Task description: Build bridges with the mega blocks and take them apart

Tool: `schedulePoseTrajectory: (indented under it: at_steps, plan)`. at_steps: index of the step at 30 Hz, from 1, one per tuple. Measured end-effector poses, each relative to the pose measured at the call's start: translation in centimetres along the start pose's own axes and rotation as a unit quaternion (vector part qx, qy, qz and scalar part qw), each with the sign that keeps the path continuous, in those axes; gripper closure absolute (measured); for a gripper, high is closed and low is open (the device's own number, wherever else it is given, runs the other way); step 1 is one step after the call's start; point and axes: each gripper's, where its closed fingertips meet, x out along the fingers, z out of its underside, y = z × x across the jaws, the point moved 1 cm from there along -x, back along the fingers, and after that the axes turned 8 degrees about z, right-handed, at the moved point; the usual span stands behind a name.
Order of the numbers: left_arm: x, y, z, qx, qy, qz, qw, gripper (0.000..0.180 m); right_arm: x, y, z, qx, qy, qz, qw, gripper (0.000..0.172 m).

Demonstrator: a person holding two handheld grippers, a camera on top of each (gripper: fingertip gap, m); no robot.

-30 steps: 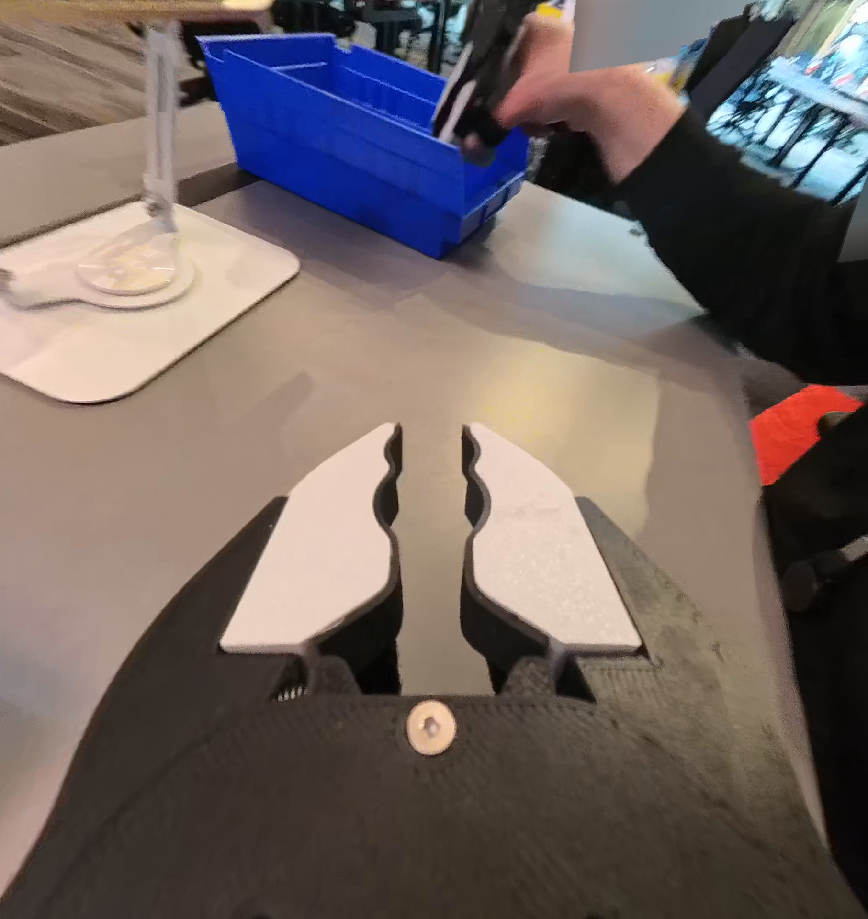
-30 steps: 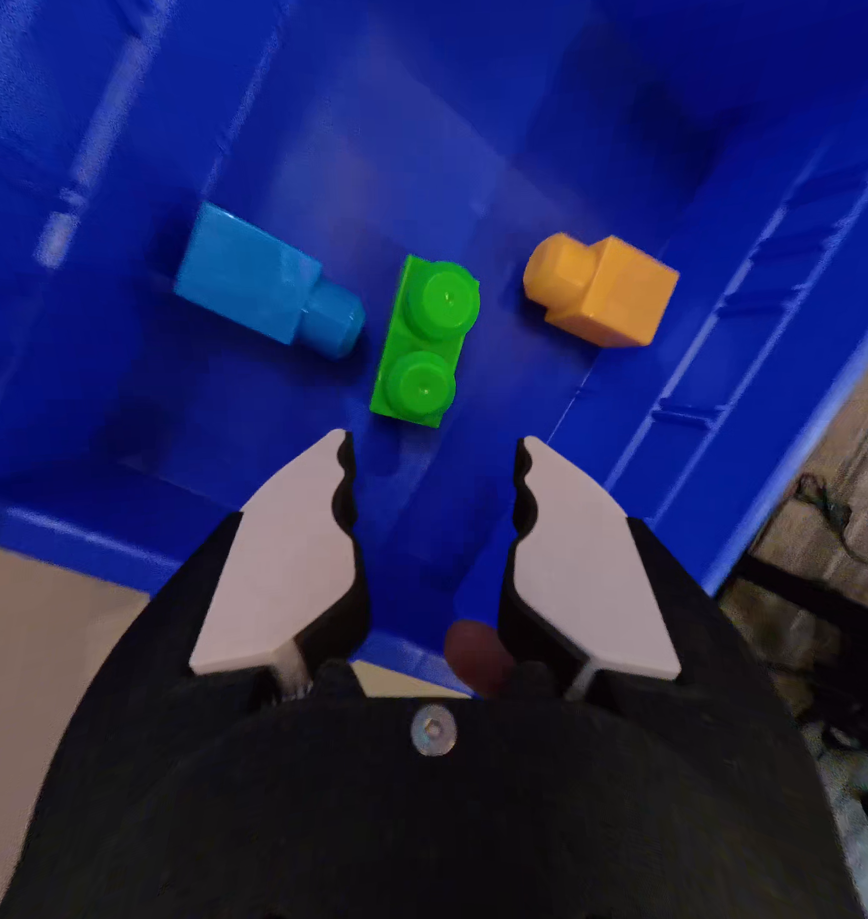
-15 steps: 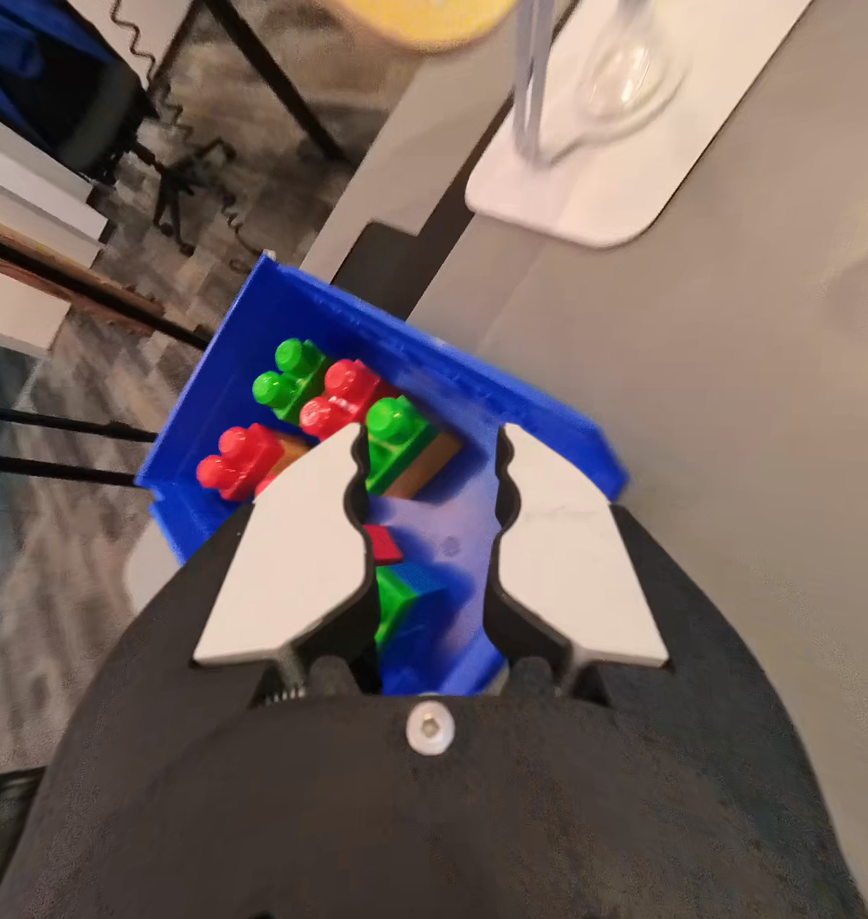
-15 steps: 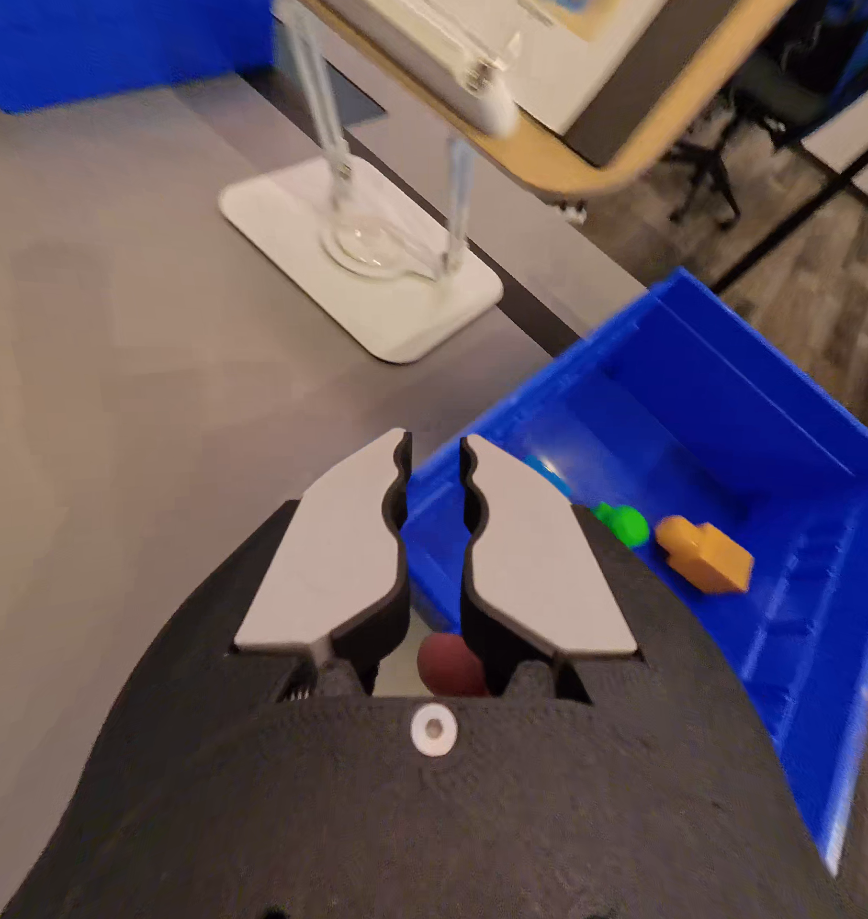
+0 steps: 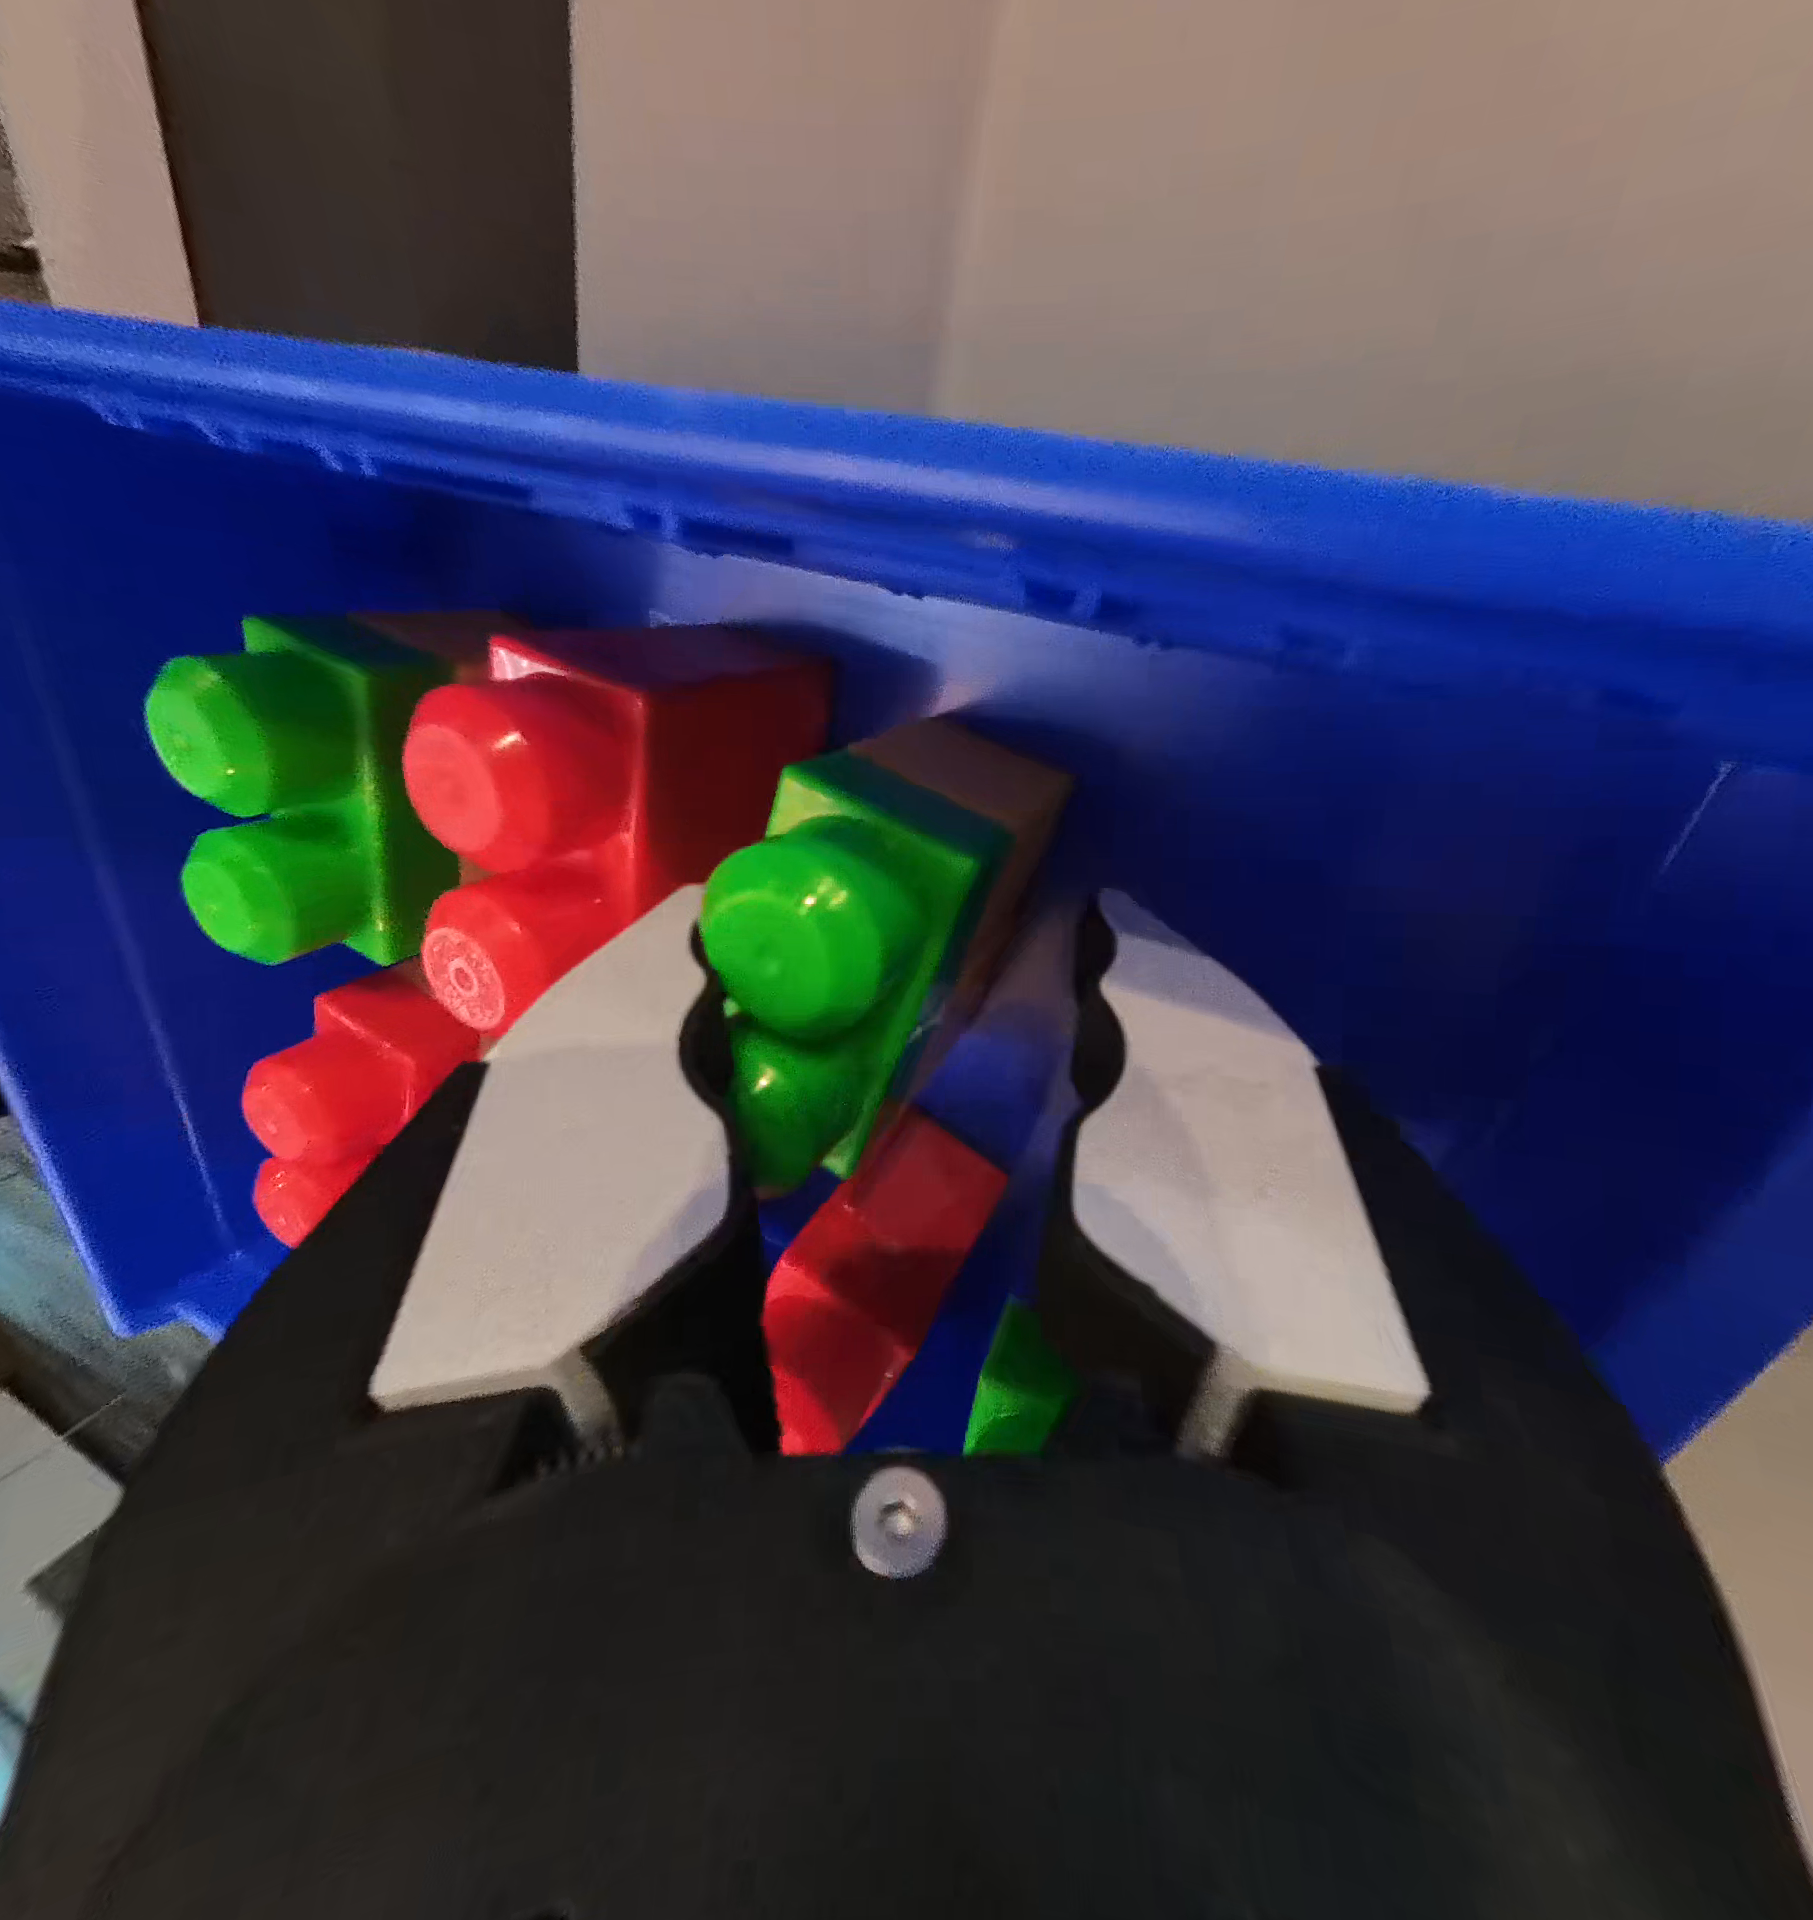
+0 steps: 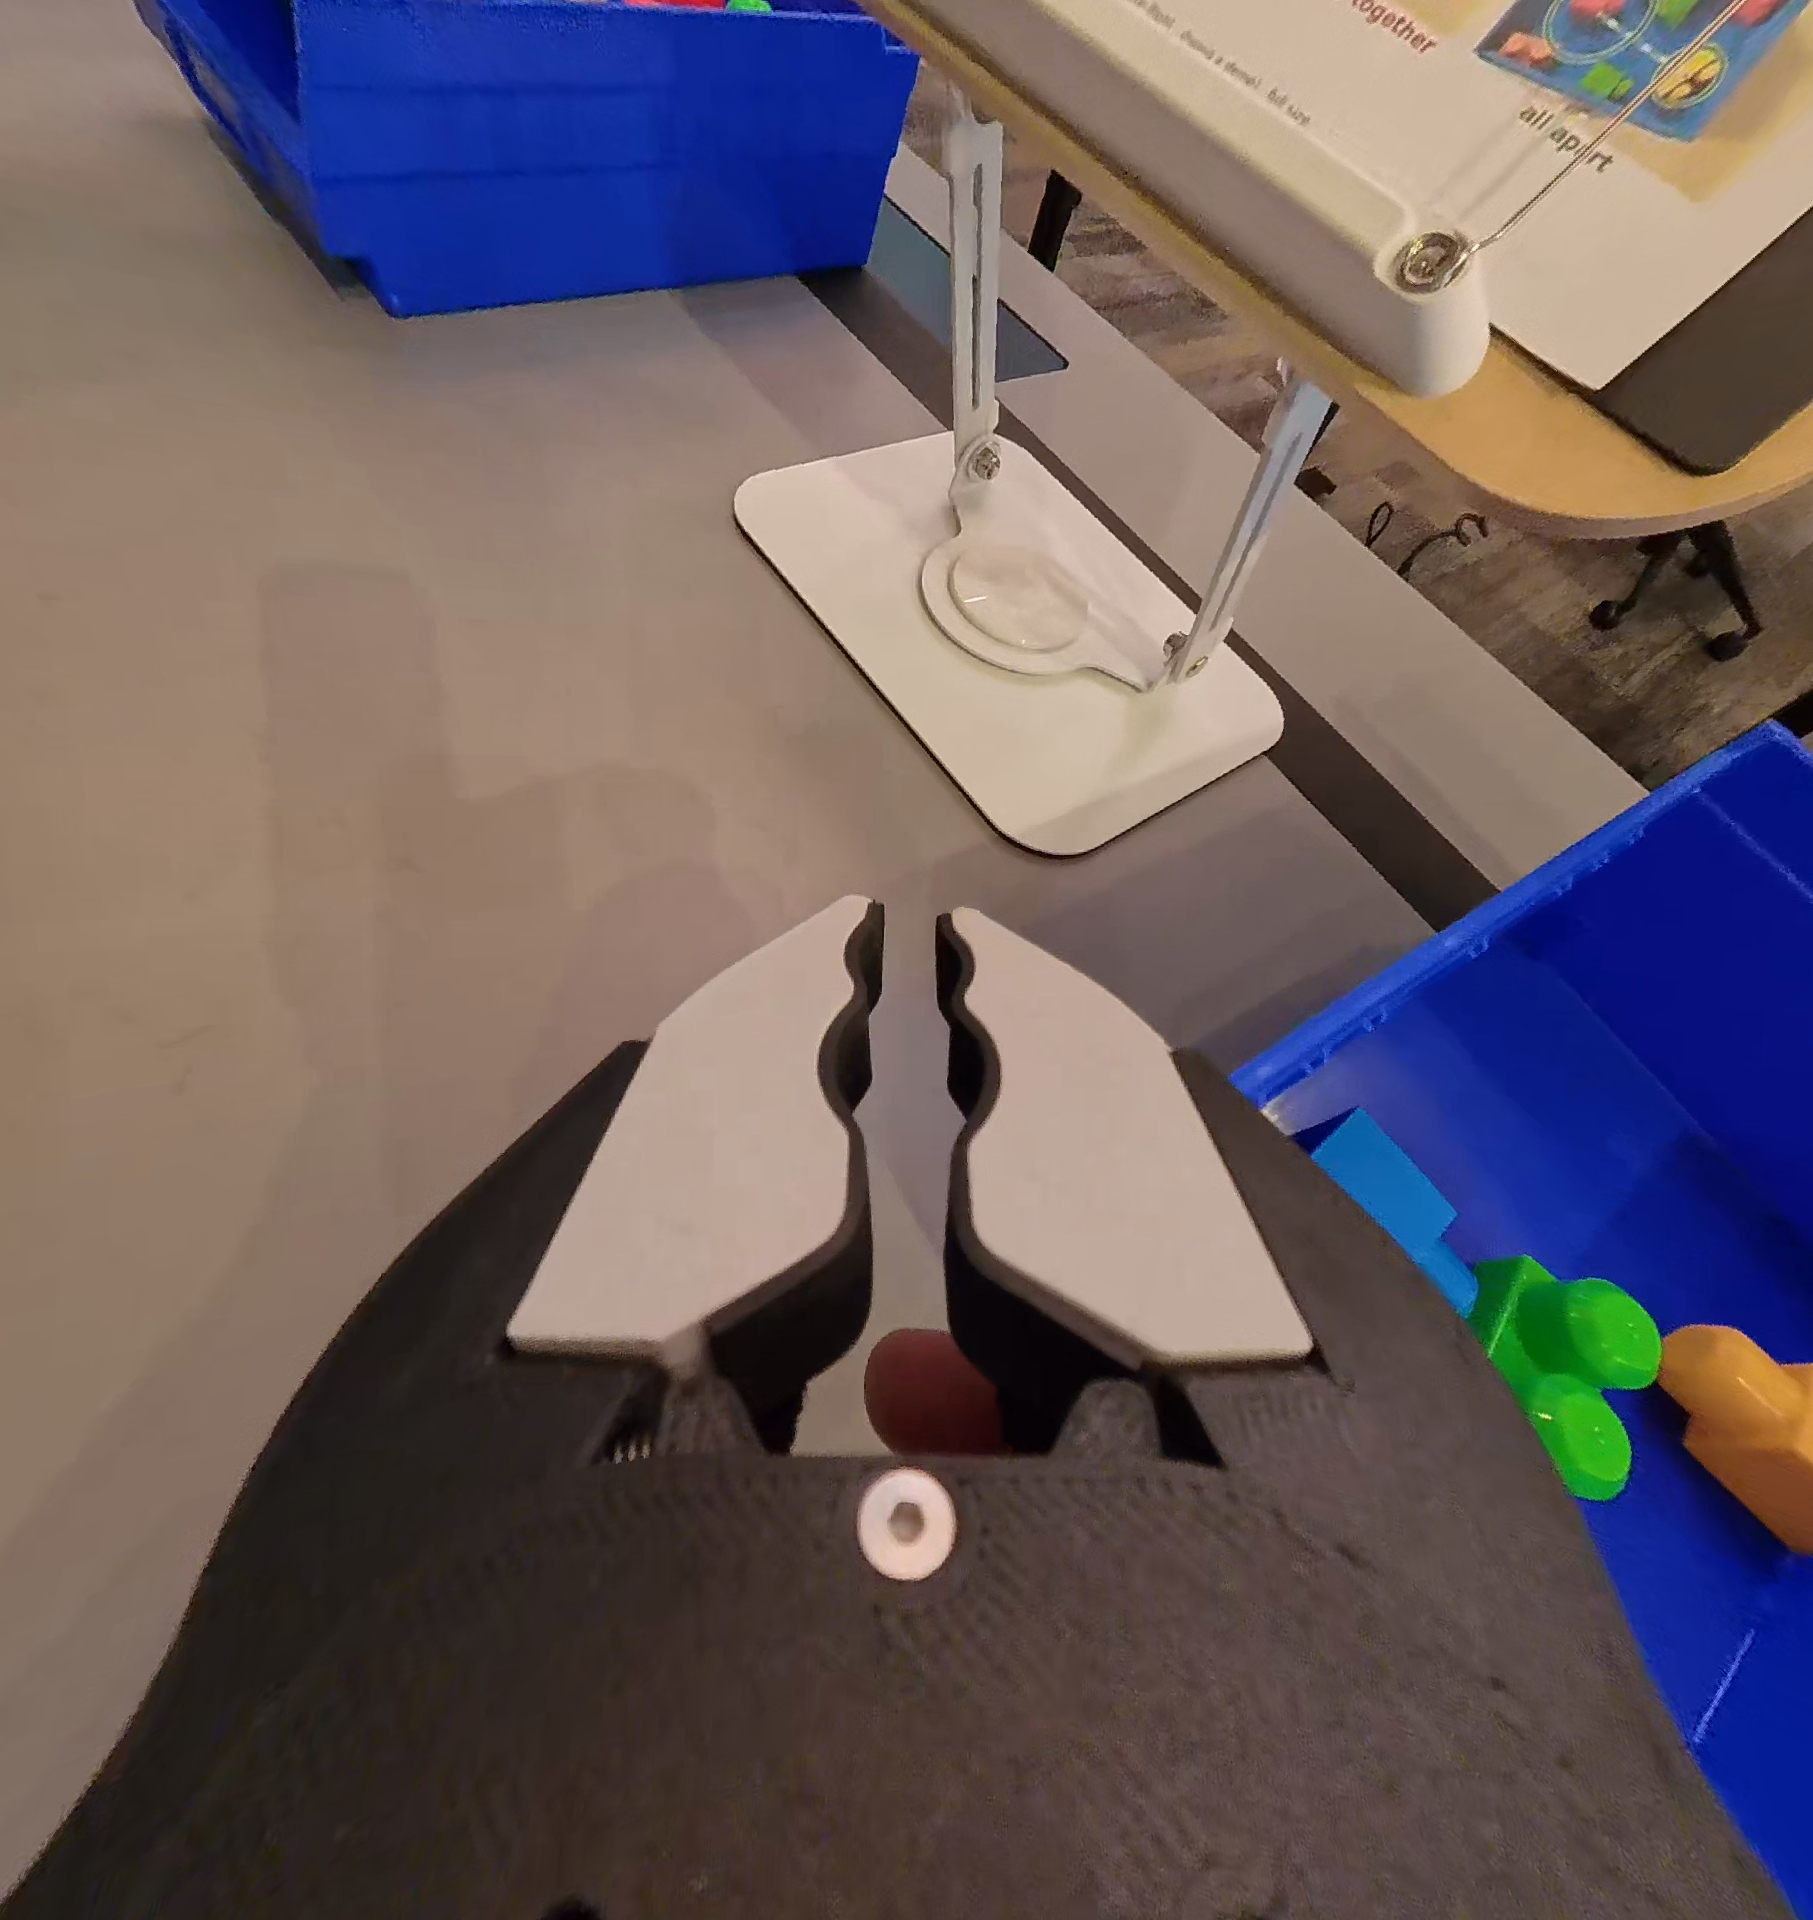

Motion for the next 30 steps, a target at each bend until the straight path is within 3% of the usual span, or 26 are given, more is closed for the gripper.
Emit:
schedulePoseTrajectory:
  at_steps: [2,7,12,15,21,23,30]
  plan:
    - [-0.3,-0.2,0.1,-0.019,-0.005,0.01,1.0,0.135,0.2,-0.1,0.2,-0.001,-0.001,-0.003,1.0,0.162]
    - [-0.7,-0.8,0.9,-0.089,-0.004,-0.02,0.996,0.141,0.6,-1.0,0.1,-0.015,0.001,-0.016,1.0,0.162]
    - [-5.1,-0.8,0.3,-0.201,0.135,-0.049,0.969,0.141,0.2,-2.1,-1.2,-0.036,0.036,-0.026,0.998,0.161]
    - [-10.4,0.3,-1.9,-0.277,0.307,-0.012,0.91,0.141,-0.3,-3.2,-3.1,-0.068,0.077,-0.027,0.994,0.158]
    - [-19.3,7.7,-9.1,-0.288,0.589,0.164,0.737,0.142,-1.7,-8.0,-9.6,-0.193,0.205,-0.019,0.959,0.154]
    - [-20.1,10.4,-11.7,-0.286,0.635,0.224,0.681,0.142,-1.9,-10.3,-11.8,-0.233,0.239,-0.03,0.942,0.149]
    - [-18.4,18.1,-18.9,-0.278,0.671,0.375,0.576,0.142,-1.0,-14.3,-15.7,-0.324,0.285,-0.052,0.901,0.149]
